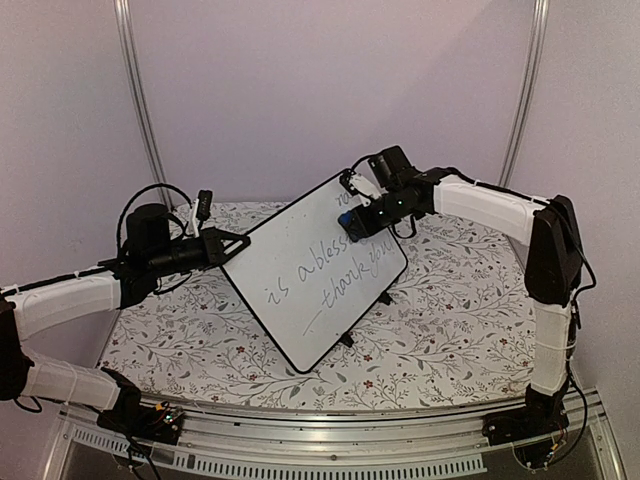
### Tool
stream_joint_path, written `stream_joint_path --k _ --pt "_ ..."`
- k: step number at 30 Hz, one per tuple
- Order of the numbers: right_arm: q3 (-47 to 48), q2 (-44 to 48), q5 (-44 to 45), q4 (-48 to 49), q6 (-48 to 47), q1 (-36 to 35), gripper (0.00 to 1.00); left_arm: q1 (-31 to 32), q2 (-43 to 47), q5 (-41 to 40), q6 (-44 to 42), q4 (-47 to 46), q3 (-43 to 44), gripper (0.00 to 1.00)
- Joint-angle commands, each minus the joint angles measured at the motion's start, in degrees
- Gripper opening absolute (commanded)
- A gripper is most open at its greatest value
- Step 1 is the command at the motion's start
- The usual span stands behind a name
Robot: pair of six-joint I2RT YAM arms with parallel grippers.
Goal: Erase the whiteboard
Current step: Erase the whiteboard on the whiteboard stand.
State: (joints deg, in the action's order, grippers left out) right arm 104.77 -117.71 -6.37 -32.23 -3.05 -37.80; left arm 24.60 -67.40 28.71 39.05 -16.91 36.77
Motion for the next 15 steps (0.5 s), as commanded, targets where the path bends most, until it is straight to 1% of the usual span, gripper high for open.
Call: stream_joint_path --k 1,6,15 --pt "-3.8 1.4 1.2 -3.7 -1.0 0.1 0.0 1.6 2.5 8.4 -2.9 -6.5 0.7 0.0" --pt "-0.6 0.7 1.1 -3.7 -0.5 0.5 0.0 1.6 2.2 9.2 -3.0 -6.6 0.9 0.0" --pt "12.3 -5.0 3.1 -7.0 0.3 1.2 0.0 2.0 1.0 12.1 -3.3 -6.5 1.6 0.0"
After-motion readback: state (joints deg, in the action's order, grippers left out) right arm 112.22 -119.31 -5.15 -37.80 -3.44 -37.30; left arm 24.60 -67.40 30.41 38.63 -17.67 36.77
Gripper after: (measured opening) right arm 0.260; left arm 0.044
